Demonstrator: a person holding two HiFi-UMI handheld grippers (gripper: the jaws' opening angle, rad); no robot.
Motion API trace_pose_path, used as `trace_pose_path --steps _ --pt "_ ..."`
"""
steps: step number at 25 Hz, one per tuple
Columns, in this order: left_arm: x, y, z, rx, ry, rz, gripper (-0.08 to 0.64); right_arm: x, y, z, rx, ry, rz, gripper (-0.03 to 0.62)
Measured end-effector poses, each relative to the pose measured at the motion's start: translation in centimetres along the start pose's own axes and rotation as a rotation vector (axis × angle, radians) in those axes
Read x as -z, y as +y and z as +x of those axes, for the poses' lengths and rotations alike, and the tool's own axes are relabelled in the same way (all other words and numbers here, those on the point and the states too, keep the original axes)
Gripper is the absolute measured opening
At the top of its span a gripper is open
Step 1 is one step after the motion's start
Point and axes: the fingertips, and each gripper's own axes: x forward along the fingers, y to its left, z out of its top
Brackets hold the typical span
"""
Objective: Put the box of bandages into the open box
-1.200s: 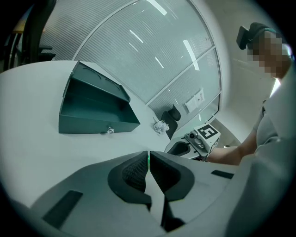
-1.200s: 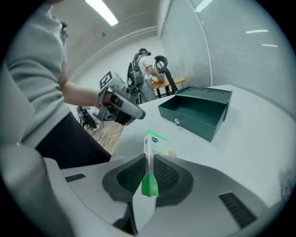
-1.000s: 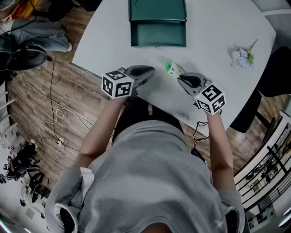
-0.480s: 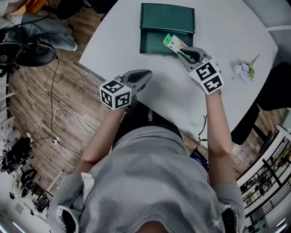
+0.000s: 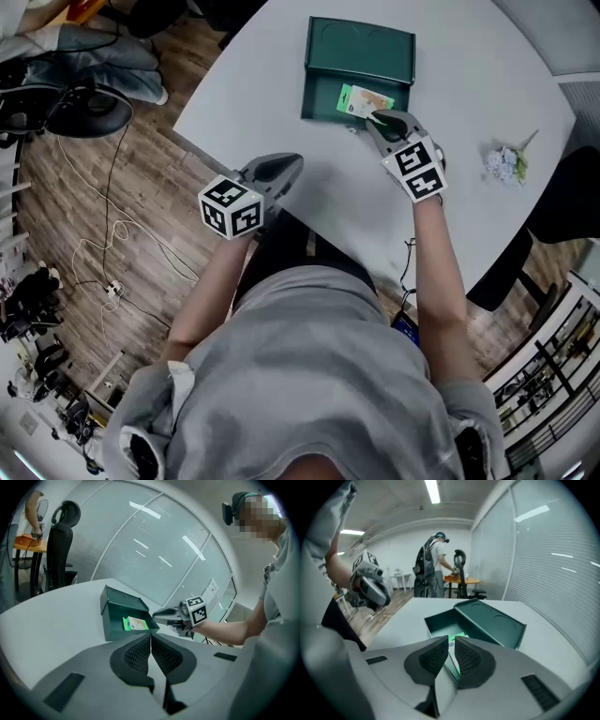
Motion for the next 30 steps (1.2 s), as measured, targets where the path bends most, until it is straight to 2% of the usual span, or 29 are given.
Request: trace_pose_path --steps 2,5,7,12,18,24,30 --pt "-1.5 0.0 0.0 -0.02 -0.036 0.05 0.023 -1.2 -0.7 -2.5 0.035 -0.111 0.146 0.064" --pt "-5.0 -1.0 -0.2 -0.04 -0.106 0.147 0.023 -3.9 -1.3 -7.3 0.035 -0.322 0.382 0.058" --pt "-7.4 -2.1 -0.6 -0.05 -0.155 0.217 0.021 -5.8 -1.4 -10.8 0.078 -0.43 0.438 0.056" --pt "-14.1 -5.4 -2.2 -0.089 -0.311 0.39 0.02 -10.5 -1.3 -18.5 0.244 -0.612 0.42 0.052" --pt "-19.9 -9.0 -5.0 -0.131 -0.453 0.509 0.02 -14.5 0.3 -22.9 0.326 -0.683 0.356 0.049" --pt "-21.8 -10.6 -6.9 -0.137 -0.529 0.532 0.021 -16.5 1.7 -24.8 0.374 -0.725 0.319 0.049" --pt "-22.6 -11.3 -8.3 -0.155 -0.565 0.548 0.021 -17.4 2.8 -25.8 0.395 -0.733 0.303 0.049"
